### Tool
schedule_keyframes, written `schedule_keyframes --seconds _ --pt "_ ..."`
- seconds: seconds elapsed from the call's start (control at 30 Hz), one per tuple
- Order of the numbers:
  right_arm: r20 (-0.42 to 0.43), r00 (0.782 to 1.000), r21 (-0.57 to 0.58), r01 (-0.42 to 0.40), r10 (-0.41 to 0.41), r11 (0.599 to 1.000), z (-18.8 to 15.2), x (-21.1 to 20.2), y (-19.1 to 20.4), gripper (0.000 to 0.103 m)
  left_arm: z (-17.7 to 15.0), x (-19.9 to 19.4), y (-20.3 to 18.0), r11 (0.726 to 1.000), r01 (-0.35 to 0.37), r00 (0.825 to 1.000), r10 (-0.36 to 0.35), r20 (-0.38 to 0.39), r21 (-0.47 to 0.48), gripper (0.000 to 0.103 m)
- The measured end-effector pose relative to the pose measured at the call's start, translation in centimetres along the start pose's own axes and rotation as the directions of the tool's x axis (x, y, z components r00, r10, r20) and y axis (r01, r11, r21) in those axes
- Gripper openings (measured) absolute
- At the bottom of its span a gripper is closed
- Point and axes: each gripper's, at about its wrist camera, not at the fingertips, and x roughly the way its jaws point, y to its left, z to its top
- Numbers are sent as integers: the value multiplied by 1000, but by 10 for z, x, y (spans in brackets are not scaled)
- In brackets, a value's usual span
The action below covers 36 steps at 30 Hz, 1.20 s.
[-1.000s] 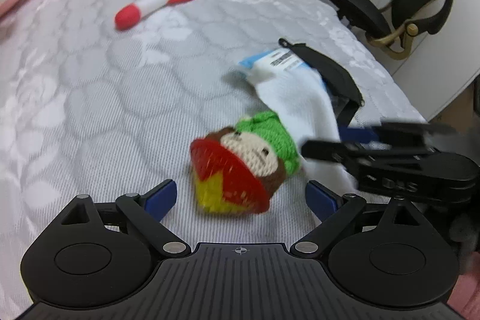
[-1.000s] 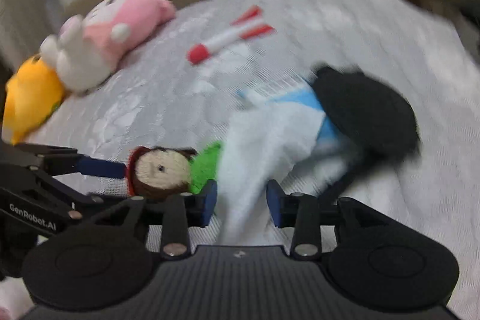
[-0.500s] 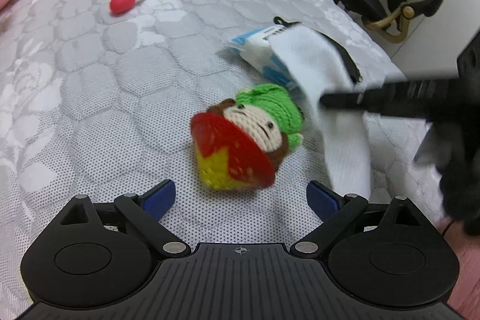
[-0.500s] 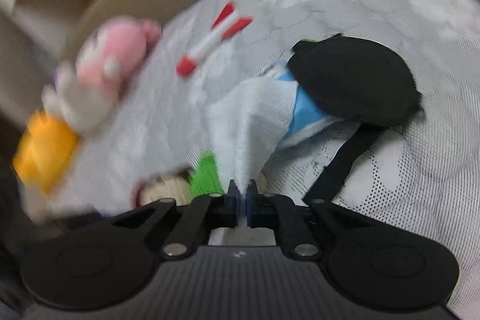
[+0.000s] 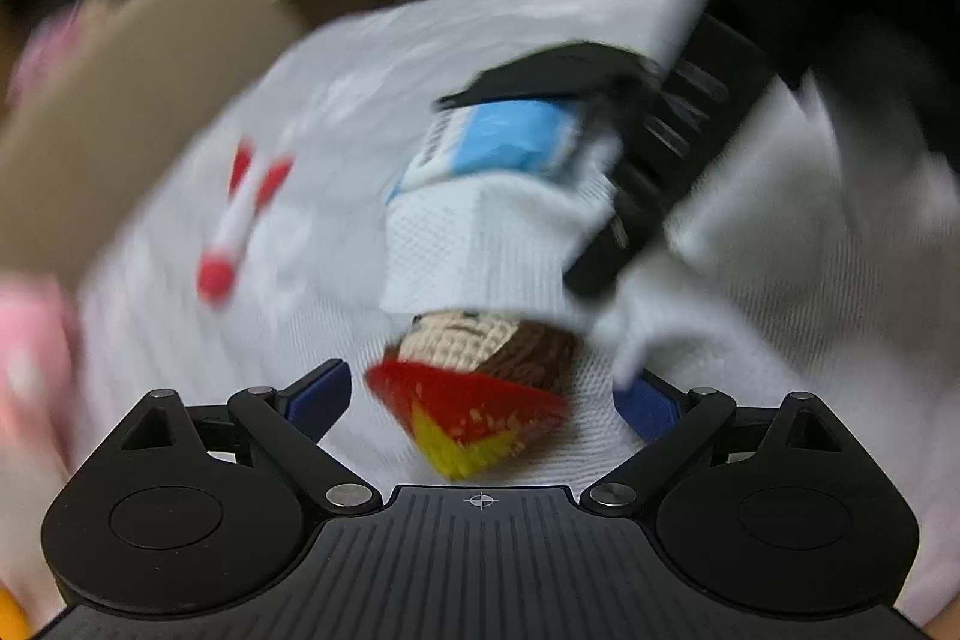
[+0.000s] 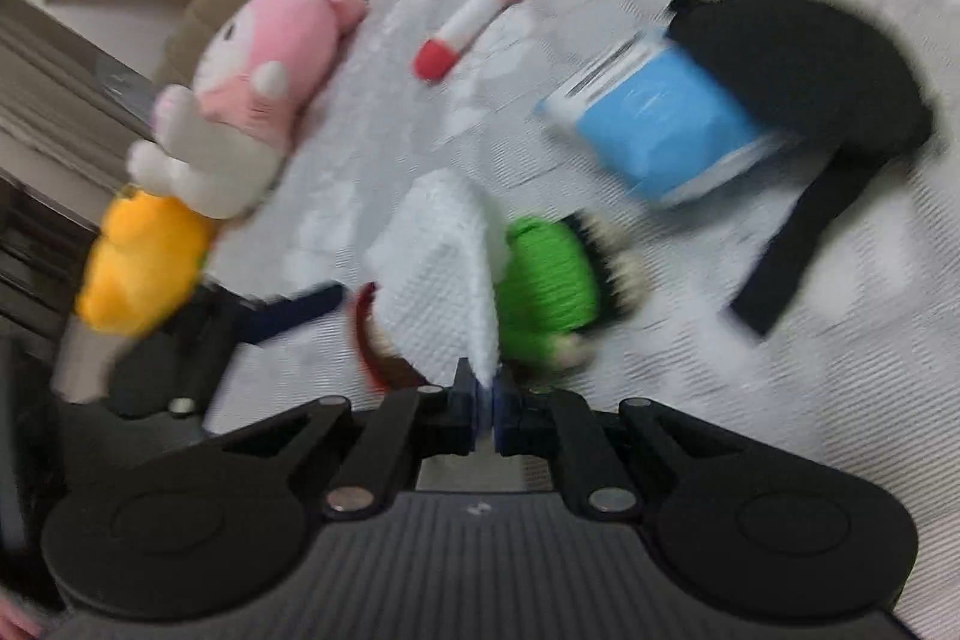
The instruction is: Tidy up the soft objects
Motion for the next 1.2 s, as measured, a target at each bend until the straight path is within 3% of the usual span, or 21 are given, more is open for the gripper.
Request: schedule_keyframes --seconds 0.07,0.27,0.4,0.43,0.47,0.53,0.63,0.73,0.8,0.83,0.97,1.07,1.13,1.2 --pt "22 997 -31 69 -68 997 2 -3 -2 6 1 6 -3 998 -5 1000 6 -21 66 97" --pt "48 987 -54 156 -154 986 2 -8 -14 7 14 26 4 1000 6 1000 -6 -29 -12 97" --pt "70 977 -110 206 -199 972 -4 -7 -10 16 18 38 -3 998 -12 1000 14 -20 68 97" --pt "76 977 -123 209 -201 970 -6 -7 -9 20 19 40 -5 996 -16 1000 18 -19 91 98" --pt "87 975 -139 213 -202 967 -7 -7 -7 33 18 41 -6 995 -15 1000 17 -19 102 98" --pt "113 972 -185 224 -206 957 -8 -3 0 47 16 40 -6 994 -11 1000 13 -19 107 98" --pt "109 982 -215 172 -152 961 -6 2 8 48 13 38 -3 997 -4 1000 5 -23 78 98" --pt "72 995 -241 89 -73 966 -6 6 15 62 6 34 -2 998 -3 1000 4 -22 61 98" --pt "91 992 -254 106 -86 961 -9 8 17 49 0 31 -2 998 -3 1000 5 -18 65 99" --pt "106 989 -255 124 -100 959 -10 9 17 30 -3 28 -3 997 -7 1000 7 -9 74 99" --pt "119 991 -145 85 -68 986 -1 1 2 7 -10 21 -6 994 -28 999 22 49 108 99" --pt "124 992 -1 -3 3 1000 12 -10 -19 7 -11 25 -12 985 -32 997 20 69 172 100" --pt "112 991 117 -92 79 989 20 -13 -39 7 -11 30 -20 960 -60 995 35 96 275 101" --pt "113 989 188 -117 97 975 25 -14 -53 7 -10 35 -26 923 -93 989 44 138 373 101"
